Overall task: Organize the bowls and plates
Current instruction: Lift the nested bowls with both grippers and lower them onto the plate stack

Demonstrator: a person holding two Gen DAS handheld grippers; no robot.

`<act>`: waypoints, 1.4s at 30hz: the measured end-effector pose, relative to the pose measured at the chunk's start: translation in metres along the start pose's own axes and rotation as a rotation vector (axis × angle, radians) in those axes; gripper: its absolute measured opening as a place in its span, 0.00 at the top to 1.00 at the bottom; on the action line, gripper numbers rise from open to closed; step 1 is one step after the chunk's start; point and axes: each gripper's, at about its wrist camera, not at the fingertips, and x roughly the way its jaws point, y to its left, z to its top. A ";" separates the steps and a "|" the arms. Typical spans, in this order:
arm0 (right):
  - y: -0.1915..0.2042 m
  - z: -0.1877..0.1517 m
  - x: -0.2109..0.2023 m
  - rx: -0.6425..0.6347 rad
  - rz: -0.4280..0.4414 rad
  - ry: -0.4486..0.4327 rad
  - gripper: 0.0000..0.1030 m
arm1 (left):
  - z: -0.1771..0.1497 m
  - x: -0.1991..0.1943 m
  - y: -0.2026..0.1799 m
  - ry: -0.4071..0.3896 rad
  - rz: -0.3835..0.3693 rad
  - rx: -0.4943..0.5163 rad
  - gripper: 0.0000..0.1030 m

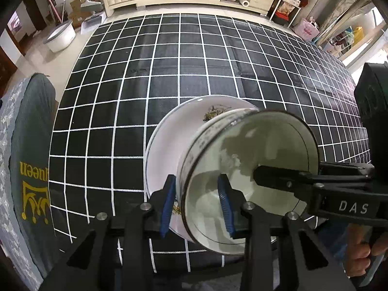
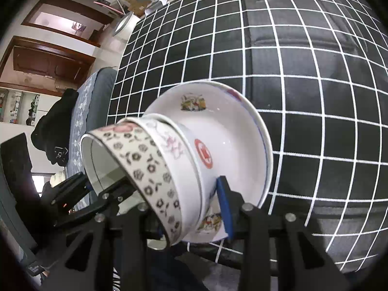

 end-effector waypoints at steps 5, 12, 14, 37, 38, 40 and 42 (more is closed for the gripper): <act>-0.014 -0.001 -0.004 0.026 0.020 0.009 0.61 | 0.008 0.004 -0.002 -0.003 0.000 0.004 0.68; -0.024 -0.001 -0.006 0.057 0.045 0.010 0.61 | 0.012 0.006 -0.001 -0.012 -0.007 -0.036 0.68; -0.028 -0.004 -0.009 0.052 0.037 0.009 0.60 | 0.012 0.007 -0.002 -0.013 -0.018 -0.035 0.68; -0.005 -0.020 -0.045 -0.064 -0.145 -0.125 0.35 | 0.001 -0.024 -0.001 -0.119 0.045 -0.027 0.55; -0.004 -0.022 -0.049 -0.066 -0.138 -0.133 0.35 | -0.001 -0.028 -0.002 -0.128 0.050 -0.024 0.55; 0.001 -0.027 -0.058 -0.074 -0.140 -0.158 0.35 | -0.004 -0.035 -0.002 -0.143 0.057 -0.022 0.55; 0.008 -0.034 -0.066 -0.101 -0.163 -0.185 0.35 | -0.008 -0.044 -0.004 -0.167 0.062 -0.016 0.55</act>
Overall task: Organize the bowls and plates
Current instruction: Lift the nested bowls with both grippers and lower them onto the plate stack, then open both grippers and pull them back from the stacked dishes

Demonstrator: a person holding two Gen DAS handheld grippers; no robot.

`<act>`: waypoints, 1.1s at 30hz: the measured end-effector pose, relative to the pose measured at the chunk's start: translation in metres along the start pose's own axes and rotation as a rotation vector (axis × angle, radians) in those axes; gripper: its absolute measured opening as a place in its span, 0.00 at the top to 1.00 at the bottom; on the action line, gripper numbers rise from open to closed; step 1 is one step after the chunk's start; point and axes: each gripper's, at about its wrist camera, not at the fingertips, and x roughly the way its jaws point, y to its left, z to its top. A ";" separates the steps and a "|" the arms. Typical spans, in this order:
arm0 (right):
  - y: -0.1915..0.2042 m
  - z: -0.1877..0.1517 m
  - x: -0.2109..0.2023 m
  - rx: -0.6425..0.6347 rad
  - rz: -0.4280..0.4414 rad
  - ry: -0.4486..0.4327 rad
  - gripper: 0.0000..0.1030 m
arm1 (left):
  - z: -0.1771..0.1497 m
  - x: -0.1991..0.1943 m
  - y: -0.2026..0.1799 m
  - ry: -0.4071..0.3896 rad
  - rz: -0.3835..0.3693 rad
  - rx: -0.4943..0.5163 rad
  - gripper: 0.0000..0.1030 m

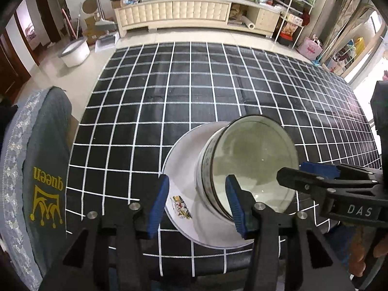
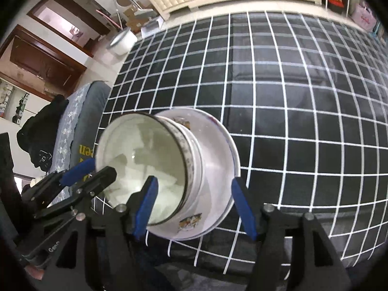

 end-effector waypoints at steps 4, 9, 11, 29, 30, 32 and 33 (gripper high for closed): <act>0.008 -0.011 -0.022 -0.037 -0.043 -0.054 0.34 | -0.009 -0.021 -0.008 -0.051 0.012 0.025 0.51; 0.020 -0.024 -0.053 -0.068 -0.090 -0.138 0.33 | -0.022 -0.048 -0.019 -0.117 -0.012 0.037 0.45; 0.024 -0.029 -0.065 -0.094 -0.115 -0.177 0.31 | -0.028 -0.060 -0.024 -0.145 -0.015 0.036 0.45; 0.046 -0.120 -0.191 -0.232 -0.320 -0.585 0.11 | -0.088 -0.185 -0.068 -0.450 -0.073 0.034 0.34; 0.047 -0.127 -0.198 -0.240 -0.339 -0.616 0.11 | -0.092 -0.191 -0.072 -0.476 -0.070 0.038 0.34; 0.047 -0.140 -0.210 -0.237 -0.352 -0.666 0.06 | -0.101 -0.203 -0.077 -0.517 -0.066 0.033 0.28; 0.046 -0.145 -0.213 -0.234 -0.351 -0.680 0.04 | -0.105 -0.207 -0.079 -0.531 -0.070 0.031 0.26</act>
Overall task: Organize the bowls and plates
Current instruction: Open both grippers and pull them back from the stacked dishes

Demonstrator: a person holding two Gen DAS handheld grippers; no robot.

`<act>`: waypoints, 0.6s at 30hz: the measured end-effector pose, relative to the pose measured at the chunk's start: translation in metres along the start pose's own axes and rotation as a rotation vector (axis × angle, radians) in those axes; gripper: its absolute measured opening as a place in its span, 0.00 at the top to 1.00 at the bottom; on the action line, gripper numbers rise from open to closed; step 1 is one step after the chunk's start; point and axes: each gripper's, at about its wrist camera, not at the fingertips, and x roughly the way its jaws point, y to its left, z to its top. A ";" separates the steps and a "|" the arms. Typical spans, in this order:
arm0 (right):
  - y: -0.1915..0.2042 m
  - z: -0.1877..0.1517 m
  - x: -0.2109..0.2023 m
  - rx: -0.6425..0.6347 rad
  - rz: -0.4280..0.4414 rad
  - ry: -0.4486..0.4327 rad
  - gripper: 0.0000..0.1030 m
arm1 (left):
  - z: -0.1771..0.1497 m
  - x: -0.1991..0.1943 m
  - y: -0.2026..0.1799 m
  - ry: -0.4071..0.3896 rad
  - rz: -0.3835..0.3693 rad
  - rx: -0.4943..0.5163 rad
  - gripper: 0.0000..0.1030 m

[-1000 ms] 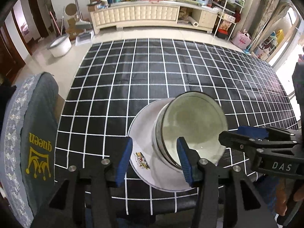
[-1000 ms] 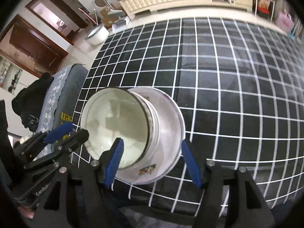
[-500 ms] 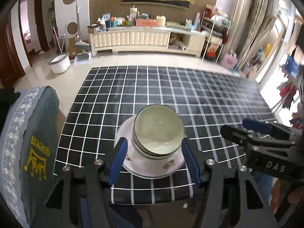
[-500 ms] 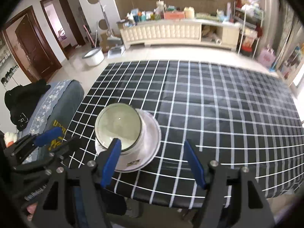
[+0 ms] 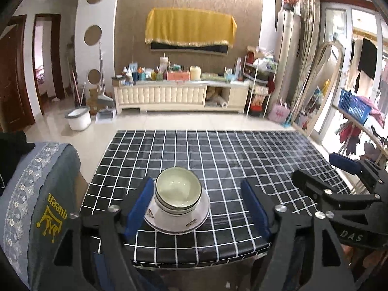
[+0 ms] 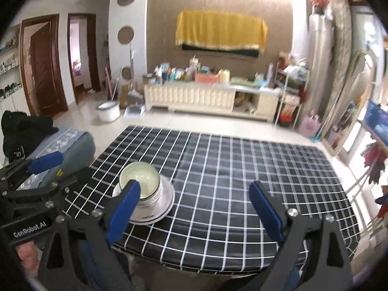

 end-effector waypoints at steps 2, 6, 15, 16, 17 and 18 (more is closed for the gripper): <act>-0.005 -0.004 -0.012 0.013 -0.016 -0.031 0.00 | -0.004 -0.011 -0.005 -0.017 0.002 0.004 0.25; -0.006 -0.016 -0.029 -0.015 -0.064 -0.073 0.00 | -0.015 -0.028 -0.018 -0.068 0.023 0.036 0.18; -0.012 -0.044 -0.049 0.025 -0.087 -0.081 0.00 | -0.040 -0.055 -0.033 -0.104 0.055 0.056 0.18; -0.012 -0.047 -0.052 0.025 -0.093 -0.084 0.00 | -0.042 -0.057 -0.034 -0.109 0.059 0.060 0.18; -0.011 -0.049 -0.054 0.024 -0.097 -0.085 0.00 | -0.044 -0.059 -0.036 -0.116 0.070 0.071 0.18; -0.011 -0.051 -0.058 0.028 -0.099 -0.091 0.00 | -0.046 -0.062 -0.037 -0.122 0.078 0.077 0.18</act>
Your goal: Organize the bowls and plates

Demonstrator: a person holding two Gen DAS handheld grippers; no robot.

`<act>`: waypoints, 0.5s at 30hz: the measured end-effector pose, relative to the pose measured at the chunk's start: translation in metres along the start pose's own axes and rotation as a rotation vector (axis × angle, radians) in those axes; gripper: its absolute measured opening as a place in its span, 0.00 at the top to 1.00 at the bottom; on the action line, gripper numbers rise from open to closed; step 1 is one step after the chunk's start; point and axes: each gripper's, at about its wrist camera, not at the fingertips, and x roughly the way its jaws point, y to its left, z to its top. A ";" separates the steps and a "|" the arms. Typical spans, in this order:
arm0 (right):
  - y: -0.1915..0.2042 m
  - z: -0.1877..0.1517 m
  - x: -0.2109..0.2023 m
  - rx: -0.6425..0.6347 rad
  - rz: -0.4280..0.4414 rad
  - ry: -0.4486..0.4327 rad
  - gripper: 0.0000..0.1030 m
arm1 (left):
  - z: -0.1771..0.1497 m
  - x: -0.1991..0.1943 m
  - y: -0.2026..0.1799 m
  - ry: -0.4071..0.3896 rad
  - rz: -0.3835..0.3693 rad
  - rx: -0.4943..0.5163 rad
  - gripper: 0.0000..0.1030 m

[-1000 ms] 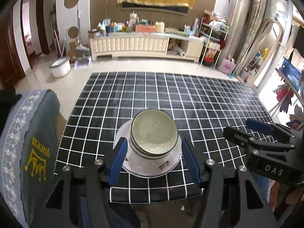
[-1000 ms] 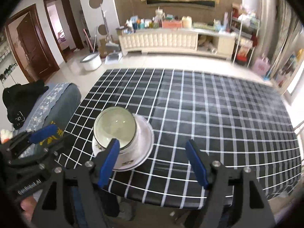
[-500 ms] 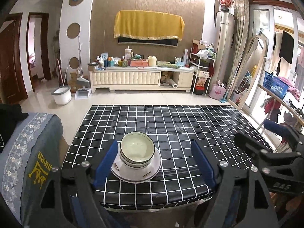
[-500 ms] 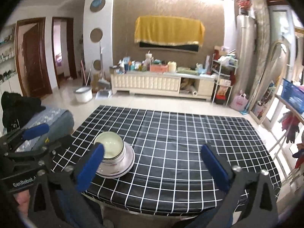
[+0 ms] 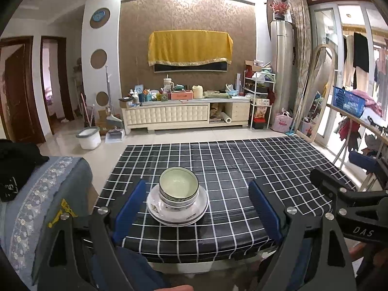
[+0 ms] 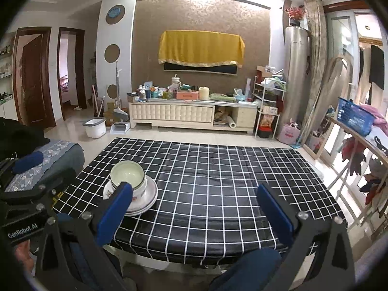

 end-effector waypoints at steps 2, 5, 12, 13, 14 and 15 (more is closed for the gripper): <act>0.000 -0.003 -0.004 0.001 -0.001 -0.004 0.00 | -0.003 -0.005 -0.004 -0.004 0.006 0.011 0.18; 0.002 -0.004 -0.007 0.003 -0.009 -0.008 0.00 | -0.006 -0.007 -0.006 0.021 -0.019 0.015 0.18; 0.001 -0.009 -0.012 0.005 -0.009 -0.003 0.00 | -0.008 -0.019 -0.007 -0.004 -0.016 0.023 0.18; 0.000 -0.011 -0.013 0.004 -0.010 -0.005 0.00 | -0.008 -0.020 -0.007 -0.008 -0.013 0.024 0.18; 0.000 -0.012 -0.013 0.003 -0.009 -0.005 0.00 | -0.009 -0.021 -0.007 -0.009 -0.008 0.026 0.18; 0.000 -0.011 -0.014 0.004 -0.005 -0.006 0.00 | -0.009 -0.021 -0.007 -0.008 -0.005 0.027 0.18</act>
